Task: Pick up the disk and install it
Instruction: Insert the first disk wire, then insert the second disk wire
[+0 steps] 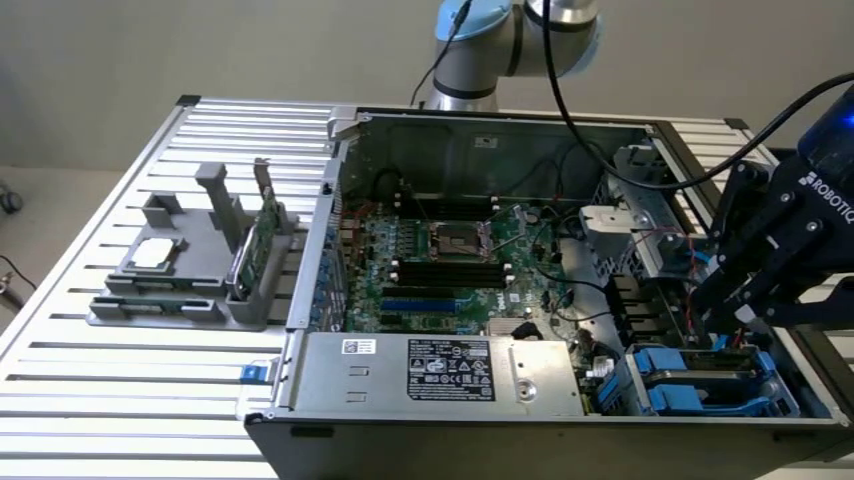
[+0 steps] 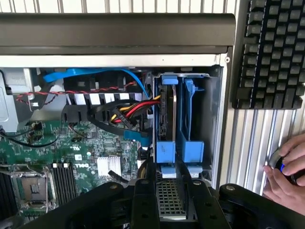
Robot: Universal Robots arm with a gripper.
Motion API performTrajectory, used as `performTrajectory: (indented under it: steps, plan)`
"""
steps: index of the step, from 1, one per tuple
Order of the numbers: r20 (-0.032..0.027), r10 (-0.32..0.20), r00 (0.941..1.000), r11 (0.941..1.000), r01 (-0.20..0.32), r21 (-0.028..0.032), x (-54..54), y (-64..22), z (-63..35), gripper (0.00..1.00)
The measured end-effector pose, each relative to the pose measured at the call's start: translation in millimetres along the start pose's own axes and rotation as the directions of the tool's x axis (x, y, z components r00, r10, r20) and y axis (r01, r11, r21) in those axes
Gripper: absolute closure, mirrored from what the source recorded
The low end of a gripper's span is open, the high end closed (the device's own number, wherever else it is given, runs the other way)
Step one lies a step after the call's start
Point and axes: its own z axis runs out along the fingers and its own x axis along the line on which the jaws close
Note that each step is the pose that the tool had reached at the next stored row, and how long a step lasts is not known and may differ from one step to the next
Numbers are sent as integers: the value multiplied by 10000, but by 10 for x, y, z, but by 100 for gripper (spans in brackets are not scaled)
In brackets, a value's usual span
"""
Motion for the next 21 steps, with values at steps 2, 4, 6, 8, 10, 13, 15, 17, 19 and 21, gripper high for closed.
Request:
performTrajectory:
  steps: [2,4,6,8,10,13,15,17,19,21]
  plan:
    - [0,-1,10000,10000,1,0,0,0,0,69]
    - [0,-1,10000,10000,1,-1,0,0,0,69]
    - [0,-1,10000,10000,1,-1,0,0,0,69]
    - [0,-1,10000,10000,1,-1,0,0,0,69]
    - [0,-1,10000,10000,1,0,0,0,0,69]
    - [0,-1,10000,10000,1,-1,0,0,0,69]
    - [0,-1,10000,10000,1,-1,0,0,0,69]
    - [0,-1,10000,10000,1,-1,0,0,0,69]
    - [-1,-1,10000,10000,1,0,0,0,0,69]
    - [0,-1,10000,10000,1,0,0,0,0,69]
